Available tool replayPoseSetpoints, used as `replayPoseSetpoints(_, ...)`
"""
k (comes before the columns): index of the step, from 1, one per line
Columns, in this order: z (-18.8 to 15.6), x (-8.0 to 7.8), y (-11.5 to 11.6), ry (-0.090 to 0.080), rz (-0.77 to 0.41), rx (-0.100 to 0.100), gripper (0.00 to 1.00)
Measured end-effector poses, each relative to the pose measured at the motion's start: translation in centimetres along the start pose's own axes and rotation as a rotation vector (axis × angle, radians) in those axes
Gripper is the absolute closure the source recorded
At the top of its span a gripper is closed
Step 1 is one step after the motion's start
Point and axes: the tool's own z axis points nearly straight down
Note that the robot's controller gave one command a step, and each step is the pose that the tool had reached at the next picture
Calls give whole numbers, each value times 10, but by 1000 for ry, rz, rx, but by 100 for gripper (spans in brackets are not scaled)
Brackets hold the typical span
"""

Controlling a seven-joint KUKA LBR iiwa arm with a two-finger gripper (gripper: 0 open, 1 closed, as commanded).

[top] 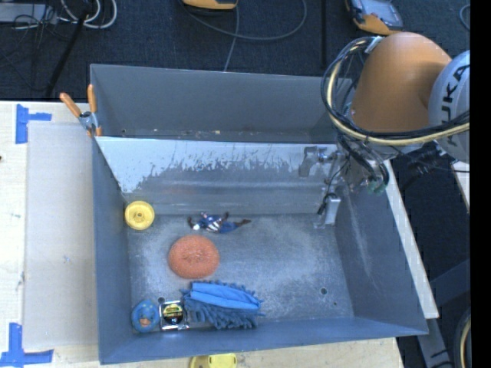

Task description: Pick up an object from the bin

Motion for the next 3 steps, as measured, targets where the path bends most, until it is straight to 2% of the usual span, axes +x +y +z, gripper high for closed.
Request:
replayPoseSetpoints(1,-5,-1,0,-8,-1,0,0)
replayPoseSetpoints(3,76,5,69,-8,-128,0,0)
